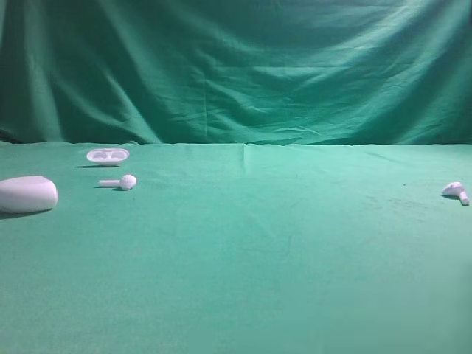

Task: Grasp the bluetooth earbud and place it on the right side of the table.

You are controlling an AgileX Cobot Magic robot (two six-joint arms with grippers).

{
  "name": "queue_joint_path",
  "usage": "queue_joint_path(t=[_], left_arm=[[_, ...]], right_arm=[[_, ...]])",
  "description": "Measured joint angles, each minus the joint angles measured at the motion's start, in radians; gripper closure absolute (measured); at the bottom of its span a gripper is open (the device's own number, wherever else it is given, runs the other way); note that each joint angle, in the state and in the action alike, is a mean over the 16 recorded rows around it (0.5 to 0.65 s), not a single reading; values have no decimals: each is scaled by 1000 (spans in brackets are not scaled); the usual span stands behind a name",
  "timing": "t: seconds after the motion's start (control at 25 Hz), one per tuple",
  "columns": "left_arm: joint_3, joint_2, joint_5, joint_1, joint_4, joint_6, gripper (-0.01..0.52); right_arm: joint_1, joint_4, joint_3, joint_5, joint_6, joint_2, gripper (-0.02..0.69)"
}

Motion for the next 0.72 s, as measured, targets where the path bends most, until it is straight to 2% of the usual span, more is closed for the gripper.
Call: queue_joint_path(t=[0.32, 0.72], left_arm=[[0, 0, 0, 0, 0, 0, 514], [0, 0, 0, 0, 0, 0, 514]], right_arm=[[0, 11, 208, -18, -1, -400, 665], [0, 39, 397, -149, -8, -784, 665]])
